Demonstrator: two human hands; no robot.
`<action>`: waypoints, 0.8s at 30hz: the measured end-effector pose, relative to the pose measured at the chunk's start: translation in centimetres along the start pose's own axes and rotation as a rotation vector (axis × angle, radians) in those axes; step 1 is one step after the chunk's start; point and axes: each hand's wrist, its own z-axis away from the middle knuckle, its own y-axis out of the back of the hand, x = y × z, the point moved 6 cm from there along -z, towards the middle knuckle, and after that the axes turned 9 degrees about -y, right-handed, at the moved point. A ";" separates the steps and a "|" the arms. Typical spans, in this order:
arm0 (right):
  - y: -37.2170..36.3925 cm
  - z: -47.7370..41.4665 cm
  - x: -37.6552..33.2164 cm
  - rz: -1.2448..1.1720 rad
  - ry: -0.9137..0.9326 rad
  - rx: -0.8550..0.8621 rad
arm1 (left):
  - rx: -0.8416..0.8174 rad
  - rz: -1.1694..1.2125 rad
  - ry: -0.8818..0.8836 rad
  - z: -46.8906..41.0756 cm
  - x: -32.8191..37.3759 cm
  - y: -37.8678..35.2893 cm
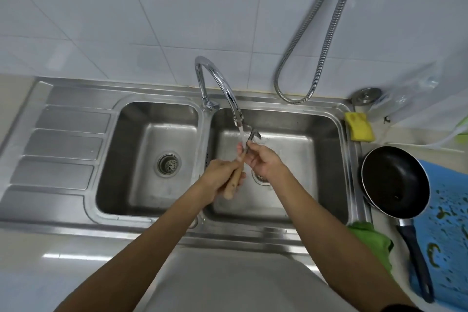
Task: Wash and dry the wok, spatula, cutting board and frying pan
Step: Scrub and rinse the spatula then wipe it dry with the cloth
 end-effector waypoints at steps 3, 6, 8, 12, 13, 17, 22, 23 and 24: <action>0.3 -0.2 -0.2 0.074 -0.018 0.007 | -0.072 -0.105 -0.037 0.6 0.3 0.2; 0.6 -0.2 0.6 0.056 -0.036 0.020 | -0.142 -0.125 -0.047 1.8 0.2 -0.2; 0.8 0.0 1.1 0.006 -0.032 0.051 | -0.186 -0.095 -0.021 2.7 -0.4 -0.8; 1.6 0.9 2.2 -0.011 -0.038 0.088 | -0.270 -0.121 0.066 4.4 -2.3 -1.3; 1.8 1.1 2.5 0.003 -0.043 0.095 | -0.263 -0.140 0.067 4.5 -2.4 -0.9; 3.0 2.0 3.4 0.064 -0.071 0.085 | -0.028 -0.070 -0.016 2.1 -0.1 2.4; 4.6 3.1 3.8 0.228 -0.084 0.092 | 0.211 0.099 -0.159 -3.0 5.9 5.8; 4.8 3.3 3.9 0.250 -0.082 0.100 | 0.226 0.110 -0.171 -3.8 6.9 6.0; 5.1 3.3 3.9 0.266 -0.080 0.106 | 0.235 0.116 -0.179 -4.5 7.8 6.0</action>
